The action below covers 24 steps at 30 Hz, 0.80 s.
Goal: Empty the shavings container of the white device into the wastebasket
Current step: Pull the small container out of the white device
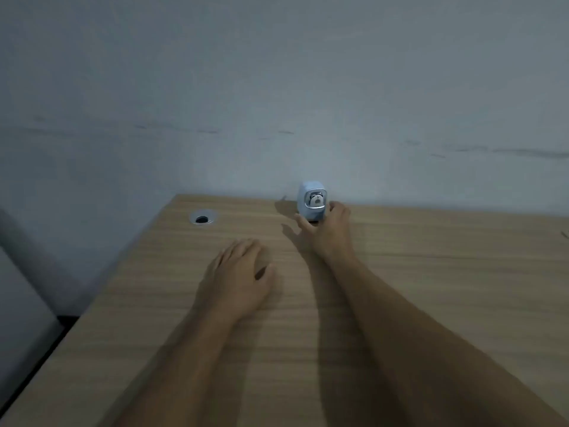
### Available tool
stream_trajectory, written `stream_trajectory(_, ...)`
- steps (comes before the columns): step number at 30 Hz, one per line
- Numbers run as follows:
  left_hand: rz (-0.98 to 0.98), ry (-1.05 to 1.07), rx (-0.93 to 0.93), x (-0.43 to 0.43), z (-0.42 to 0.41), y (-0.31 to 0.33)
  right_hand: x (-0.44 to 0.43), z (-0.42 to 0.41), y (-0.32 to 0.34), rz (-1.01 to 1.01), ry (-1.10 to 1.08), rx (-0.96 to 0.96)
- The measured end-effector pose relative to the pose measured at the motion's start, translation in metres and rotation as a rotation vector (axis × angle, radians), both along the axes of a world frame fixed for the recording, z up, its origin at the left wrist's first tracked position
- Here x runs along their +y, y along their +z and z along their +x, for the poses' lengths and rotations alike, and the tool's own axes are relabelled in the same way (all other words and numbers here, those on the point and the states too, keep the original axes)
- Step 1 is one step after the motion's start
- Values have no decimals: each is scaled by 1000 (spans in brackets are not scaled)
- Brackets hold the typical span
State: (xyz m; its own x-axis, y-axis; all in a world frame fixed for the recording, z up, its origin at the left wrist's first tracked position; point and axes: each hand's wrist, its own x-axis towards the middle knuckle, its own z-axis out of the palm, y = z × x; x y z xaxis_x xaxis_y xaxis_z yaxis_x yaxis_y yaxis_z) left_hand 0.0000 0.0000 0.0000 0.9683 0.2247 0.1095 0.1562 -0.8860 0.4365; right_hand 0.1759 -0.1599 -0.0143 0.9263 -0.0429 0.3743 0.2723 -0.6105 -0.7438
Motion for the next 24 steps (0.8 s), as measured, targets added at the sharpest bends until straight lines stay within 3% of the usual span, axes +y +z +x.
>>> stream_trajectory(10,-17,-34,-82,17,11,-5,15,32,0,42,-41,80)
stream_trajectory(16,-426,28,-251,14,-2,3,-28,-52,8,-47,210,86)
stream_trajectory(24,-524,-56,-215,-7,-86,-1,-89,-176,15,-84,440,117)
